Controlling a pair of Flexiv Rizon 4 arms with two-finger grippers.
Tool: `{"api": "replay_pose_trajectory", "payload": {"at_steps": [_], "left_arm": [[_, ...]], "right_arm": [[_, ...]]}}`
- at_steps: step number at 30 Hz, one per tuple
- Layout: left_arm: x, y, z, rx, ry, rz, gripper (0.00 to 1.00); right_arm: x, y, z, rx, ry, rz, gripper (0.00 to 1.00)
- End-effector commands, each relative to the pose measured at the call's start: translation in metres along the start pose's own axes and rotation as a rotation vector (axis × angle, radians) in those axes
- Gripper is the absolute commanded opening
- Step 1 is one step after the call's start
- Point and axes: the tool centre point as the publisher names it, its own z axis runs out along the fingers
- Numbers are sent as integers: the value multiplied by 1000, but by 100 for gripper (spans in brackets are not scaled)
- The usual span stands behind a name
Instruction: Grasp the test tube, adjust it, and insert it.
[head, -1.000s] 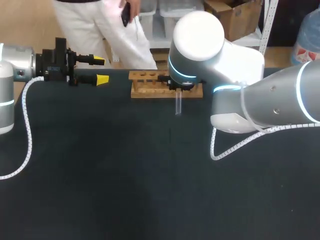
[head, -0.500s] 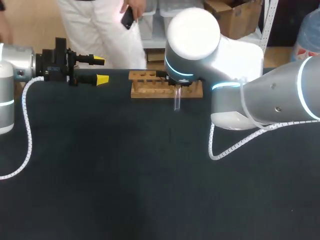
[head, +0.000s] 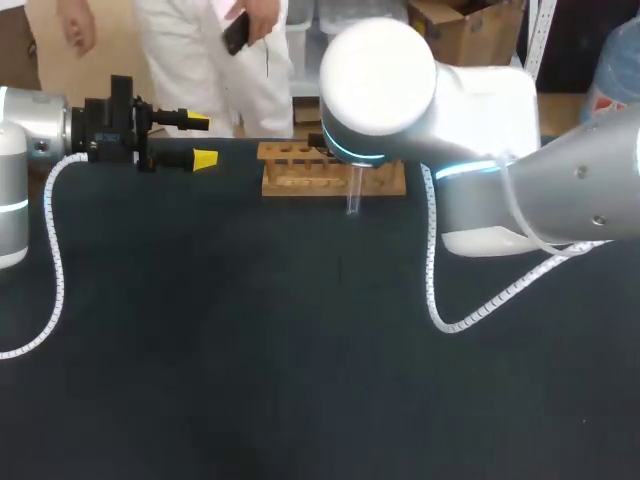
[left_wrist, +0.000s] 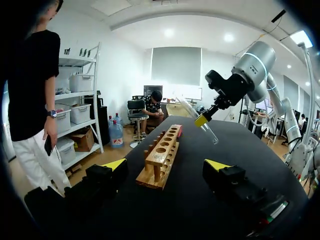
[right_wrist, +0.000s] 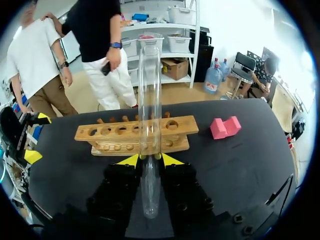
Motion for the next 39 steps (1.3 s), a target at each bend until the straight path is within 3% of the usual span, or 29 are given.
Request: {"api": "replay_pose_trajectory", "payload": {"at_steps": [1,12,39], "left_arm": [[1,0,0,0,-3,3,100],[1,0,0,0,-3,3,100],[1,0,0,0,-3,3,100]], "right_arm": [[5,-3,-22,1,-42,2,0],[7,4,-46,0,-69,1,0],[7,5,-49,-33,-71,-12,0]]}}
